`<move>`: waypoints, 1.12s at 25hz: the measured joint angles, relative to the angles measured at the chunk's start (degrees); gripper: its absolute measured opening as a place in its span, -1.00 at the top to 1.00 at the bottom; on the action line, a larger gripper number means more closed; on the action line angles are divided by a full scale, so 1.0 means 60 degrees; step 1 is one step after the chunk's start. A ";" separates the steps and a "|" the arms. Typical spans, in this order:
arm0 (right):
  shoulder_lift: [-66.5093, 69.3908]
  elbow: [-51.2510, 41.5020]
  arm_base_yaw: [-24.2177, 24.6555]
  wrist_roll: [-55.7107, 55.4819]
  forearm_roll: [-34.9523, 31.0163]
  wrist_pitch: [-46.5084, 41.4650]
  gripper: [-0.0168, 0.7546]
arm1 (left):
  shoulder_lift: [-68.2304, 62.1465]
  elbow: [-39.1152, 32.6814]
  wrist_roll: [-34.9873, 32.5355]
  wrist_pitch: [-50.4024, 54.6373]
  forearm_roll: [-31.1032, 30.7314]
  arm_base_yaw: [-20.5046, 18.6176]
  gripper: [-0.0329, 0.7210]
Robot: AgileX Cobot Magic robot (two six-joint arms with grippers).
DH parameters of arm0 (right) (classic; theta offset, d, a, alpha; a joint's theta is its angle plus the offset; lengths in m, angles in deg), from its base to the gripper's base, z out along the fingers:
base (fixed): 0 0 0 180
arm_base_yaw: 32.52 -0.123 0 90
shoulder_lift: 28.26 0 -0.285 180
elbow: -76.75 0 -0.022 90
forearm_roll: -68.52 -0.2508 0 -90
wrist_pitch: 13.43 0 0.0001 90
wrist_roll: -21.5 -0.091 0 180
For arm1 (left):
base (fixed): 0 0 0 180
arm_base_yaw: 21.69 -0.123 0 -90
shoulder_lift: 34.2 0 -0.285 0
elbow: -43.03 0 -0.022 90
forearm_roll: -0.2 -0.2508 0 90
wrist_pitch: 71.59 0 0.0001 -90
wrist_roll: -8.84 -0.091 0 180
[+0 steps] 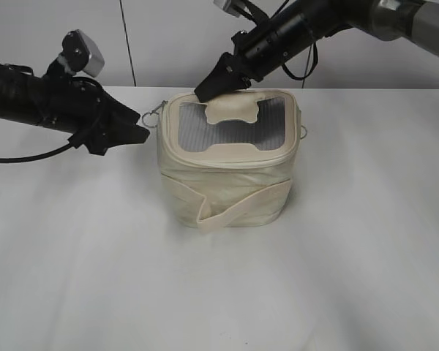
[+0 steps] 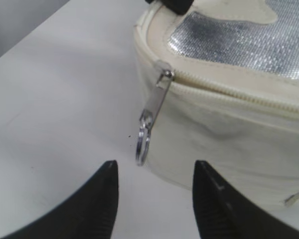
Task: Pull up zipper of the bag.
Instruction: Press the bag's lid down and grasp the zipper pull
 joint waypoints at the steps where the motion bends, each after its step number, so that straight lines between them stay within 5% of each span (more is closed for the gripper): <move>1: 0.0000 0.0000 0.0000 0.0000 0.0000 0.0000 0.85 | 0.0000 0.0000 -0.0091 -0.0033 0.0100 0.0000 -0.07; 14: 0.0000 0.0000 0.0000 -0.0027 0.0000 0.0000 0.85 | 0.0000 0.0000 -0.0680 -0.1203 0.1004 0.0616 -0.04; 17: 0.0000 0.0000 0.0000 -0.0027 0.0000 0.0000 0.85 | 0.0000 0.0000 -0.0862 -0.1357 0.1239 0.0632 0.14; 23: 0.0000 0.0000 0.0000 -0.0046 0.0000 0.0000 0.85 | 0.0000 0.0007 -0.0964 -0.1407 0.1274 0.0639 0.88; 28: 0.0000 0.0000 0.0000 -0.0205 0.0000 0.0000 0.85 | 0.0080 0.0007 0.0219 -0.1438 -0.0019 0.0650 0.94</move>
